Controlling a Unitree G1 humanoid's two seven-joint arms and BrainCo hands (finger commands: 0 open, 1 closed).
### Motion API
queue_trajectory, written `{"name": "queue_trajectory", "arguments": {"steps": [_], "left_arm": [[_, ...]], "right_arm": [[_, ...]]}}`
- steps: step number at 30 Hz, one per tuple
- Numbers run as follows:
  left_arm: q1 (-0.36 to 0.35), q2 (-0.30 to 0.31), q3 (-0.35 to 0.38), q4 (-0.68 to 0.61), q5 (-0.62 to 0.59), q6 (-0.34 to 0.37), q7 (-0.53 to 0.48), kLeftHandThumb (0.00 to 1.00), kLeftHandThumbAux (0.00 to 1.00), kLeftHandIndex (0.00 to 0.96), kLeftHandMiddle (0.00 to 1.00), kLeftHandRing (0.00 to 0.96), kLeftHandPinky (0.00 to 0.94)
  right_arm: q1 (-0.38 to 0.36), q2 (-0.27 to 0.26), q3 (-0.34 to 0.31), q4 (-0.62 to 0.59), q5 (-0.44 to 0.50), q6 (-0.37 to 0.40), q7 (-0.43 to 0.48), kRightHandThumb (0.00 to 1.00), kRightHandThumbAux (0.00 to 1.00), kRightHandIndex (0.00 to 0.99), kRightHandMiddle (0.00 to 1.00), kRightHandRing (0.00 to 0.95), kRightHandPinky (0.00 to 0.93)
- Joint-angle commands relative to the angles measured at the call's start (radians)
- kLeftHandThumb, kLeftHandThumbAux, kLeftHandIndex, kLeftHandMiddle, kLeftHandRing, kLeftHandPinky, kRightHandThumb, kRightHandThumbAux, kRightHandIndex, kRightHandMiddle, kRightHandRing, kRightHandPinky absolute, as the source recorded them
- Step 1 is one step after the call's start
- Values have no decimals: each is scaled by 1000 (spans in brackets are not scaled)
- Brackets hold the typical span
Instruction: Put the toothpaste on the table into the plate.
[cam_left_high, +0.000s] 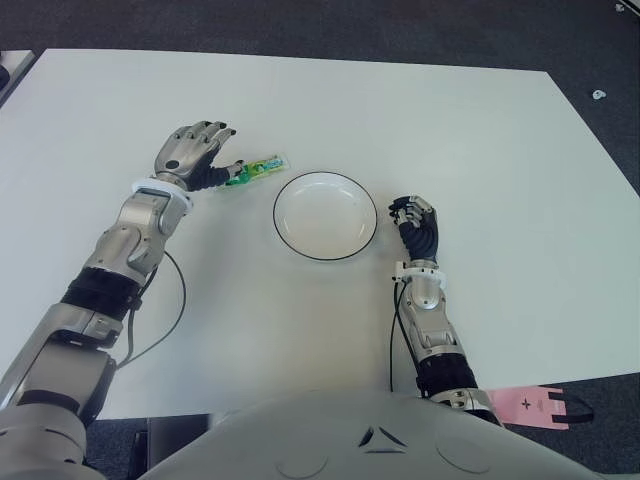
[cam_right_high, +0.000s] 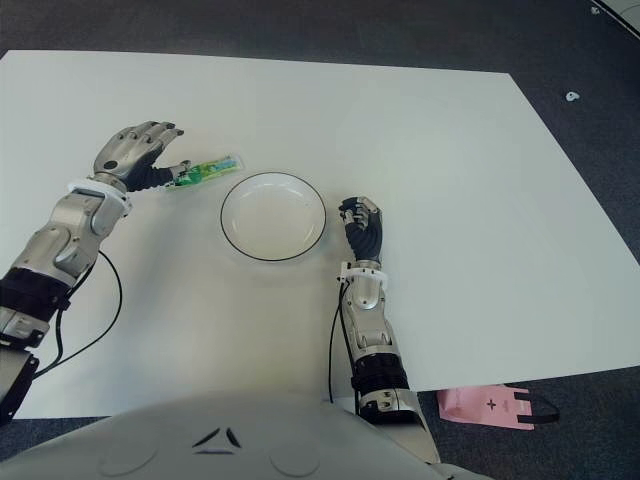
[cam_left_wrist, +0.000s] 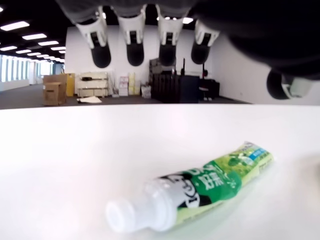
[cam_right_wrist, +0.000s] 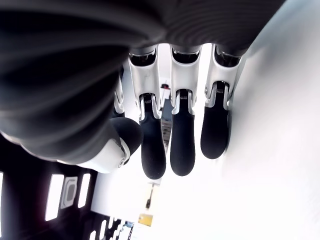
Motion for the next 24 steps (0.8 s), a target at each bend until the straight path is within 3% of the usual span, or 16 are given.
{"name": "queue_trajectory", "arguments": {"steps": [1, 10, 24], "left_arm": [[-49, 19, -50, 48, 12, -38, -79, 419, 133, 0, 0, 0, 0], [-138, 21, -112, 130, -8, -111, -212, 455, 147, 0, 0, 0, 0], [-242, 18, -212, 269, -5, -265, -314, 478, 159, 0, 0, 0, 0]], "right_arm": [[97, 13, 7, 94, 2, 93, 8, 708, 728, 426, 498, 479, 475], [101, 16, 8, 93, 3, 87, 7, 709, 728, 426, 499, 481, 481], [106, 16, 9, 90, -1, 97, 2, 709, 728, 426, 498, 484, 488]]}}
